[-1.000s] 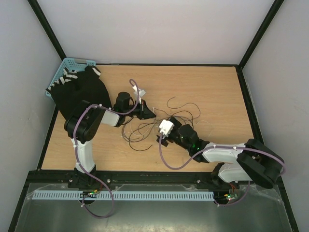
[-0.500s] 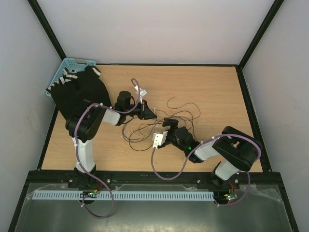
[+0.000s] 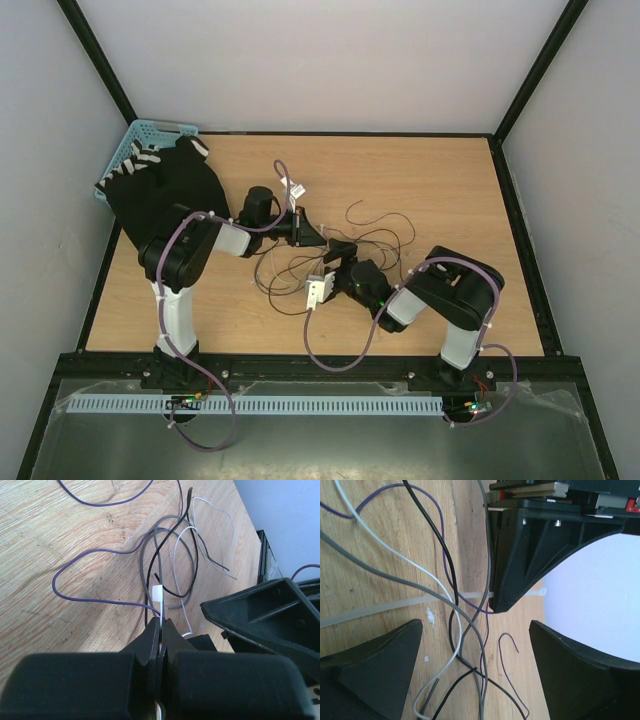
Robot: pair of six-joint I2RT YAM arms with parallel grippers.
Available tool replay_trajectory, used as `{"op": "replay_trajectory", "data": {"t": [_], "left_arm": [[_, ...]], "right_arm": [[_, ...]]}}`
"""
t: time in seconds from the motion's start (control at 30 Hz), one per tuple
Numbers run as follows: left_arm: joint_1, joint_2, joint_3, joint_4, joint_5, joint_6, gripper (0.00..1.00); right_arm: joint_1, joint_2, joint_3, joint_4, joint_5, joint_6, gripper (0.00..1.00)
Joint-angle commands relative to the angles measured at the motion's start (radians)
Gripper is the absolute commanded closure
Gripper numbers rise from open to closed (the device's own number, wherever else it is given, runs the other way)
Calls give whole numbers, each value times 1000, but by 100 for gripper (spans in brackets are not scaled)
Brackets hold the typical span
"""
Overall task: Zip-tie the wires
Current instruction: Tie the cable at the center of the board.
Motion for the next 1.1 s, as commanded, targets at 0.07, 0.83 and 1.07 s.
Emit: {"op": "replay_trajectory", "data": {"t": [0.07, 0.83, 1.07], "left_arm": [[4, 23, 38, 7, 49, -52, 100], [8, 30, 68, -26, 98, -76, 100], [18, 37, 73, -27, 103, -81, 100]], "right_arm": [[0, 77, 28, 54, -3, -66, 1], [3, 34, 1, 123, -138, 24, 1], [9, -5, -29, 144, -197, 76, 0]]}}
